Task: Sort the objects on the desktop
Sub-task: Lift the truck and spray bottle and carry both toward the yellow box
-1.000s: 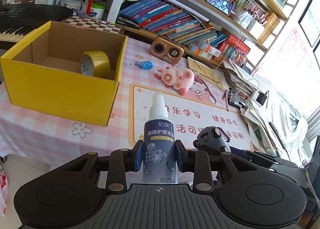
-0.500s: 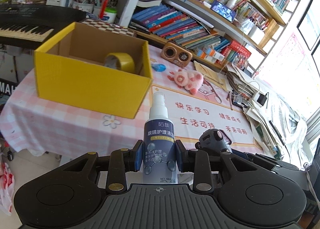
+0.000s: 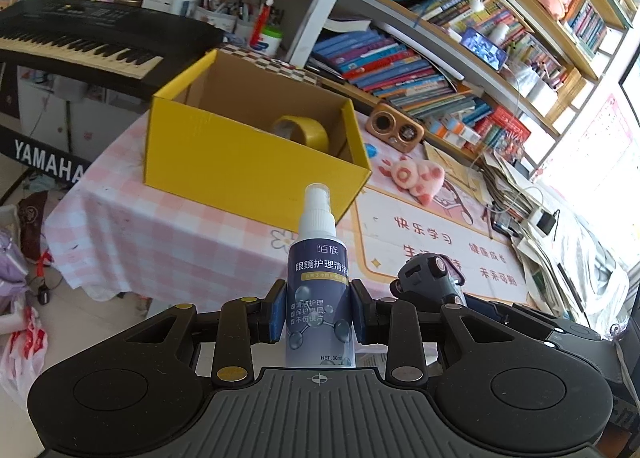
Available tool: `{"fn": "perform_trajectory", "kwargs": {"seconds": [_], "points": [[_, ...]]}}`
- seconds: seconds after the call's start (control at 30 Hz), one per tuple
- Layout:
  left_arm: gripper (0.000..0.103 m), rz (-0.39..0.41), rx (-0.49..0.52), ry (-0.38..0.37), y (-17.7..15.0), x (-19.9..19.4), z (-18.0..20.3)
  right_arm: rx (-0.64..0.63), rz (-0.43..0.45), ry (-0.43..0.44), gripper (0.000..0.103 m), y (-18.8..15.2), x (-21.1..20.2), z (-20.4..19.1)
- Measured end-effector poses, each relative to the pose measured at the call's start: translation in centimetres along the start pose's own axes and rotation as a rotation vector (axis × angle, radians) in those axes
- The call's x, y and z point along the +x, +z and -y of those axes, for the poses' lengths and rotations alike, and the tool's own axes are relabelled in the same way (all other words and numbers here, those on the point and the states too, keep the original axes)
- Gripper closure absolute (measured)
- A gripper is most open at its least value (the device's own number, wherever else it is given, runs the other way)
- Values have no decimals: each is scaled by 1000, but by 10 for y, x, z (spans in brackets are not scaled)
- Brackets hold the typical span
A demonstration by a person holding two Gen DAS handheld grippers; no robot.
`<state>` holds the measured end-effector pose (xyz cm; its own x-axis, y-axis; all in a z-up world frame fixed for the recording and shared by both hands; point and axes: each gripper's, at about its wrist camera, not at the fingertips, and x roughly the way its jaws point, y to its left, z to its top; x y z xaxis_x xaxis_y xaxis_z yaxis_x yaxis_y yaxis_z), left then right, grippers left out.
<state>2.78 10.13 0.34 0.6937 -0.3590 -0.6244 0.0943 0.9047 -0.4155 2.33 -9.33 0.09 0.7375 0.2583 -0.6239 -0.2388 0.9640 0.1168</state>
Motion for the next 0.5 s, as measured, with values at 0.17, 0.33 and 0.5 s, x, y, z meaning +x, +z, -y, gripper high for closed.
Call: {"fn": "perform_trajectory", "kwargs": {"seconds": [0.17,0.33,0.5], "points": [[72,8,-8,4,0,-4,-6,-14,-4,12,62,2,4,-7],[72,9,-9,2,1,-4,-9,-24,-3,12,62,3,5,-12],[72,19,-11,-2,6,-5,-15,-39,3,9,62,7,7,-17]]}}
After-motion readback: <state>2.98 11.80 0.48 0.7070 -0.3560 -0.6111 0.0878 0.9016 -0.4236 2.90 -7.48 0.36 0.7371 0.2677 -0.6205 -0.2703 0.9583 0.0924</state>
